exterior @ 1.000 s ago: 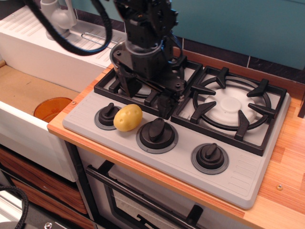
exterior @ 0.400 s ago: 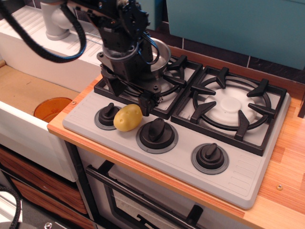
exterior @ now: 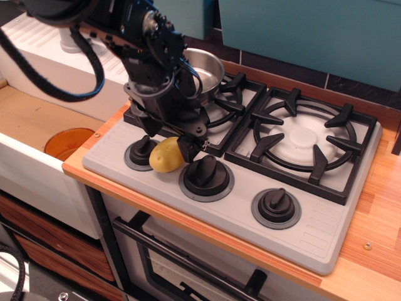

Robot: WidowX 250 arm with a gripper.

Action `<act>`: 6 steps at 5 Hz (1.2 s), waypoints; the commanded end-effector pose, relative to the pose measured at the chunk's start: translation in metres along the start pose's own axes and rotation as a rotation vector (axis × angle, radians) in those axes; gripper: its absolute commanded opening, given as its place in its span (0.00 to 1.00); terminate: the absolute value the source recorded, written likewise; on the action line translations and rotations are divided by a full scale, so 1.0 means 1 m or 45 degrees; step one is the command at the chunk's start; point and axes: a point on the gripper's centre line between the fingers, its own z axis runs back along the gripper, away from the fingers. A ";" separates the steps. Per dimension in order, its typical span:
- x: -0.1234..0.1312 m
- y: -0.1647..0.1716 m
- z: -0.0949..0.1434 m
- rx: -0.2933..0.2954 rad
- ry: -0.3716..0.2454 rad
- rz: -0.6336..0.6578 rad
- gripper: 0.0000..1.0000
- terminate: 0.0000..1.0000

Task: Put potato in pot or pan an put pot or pan on stove

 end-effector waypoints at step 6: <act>0.003 -0.016 0.005 0.009 -0.006 0.053 0.00 0.00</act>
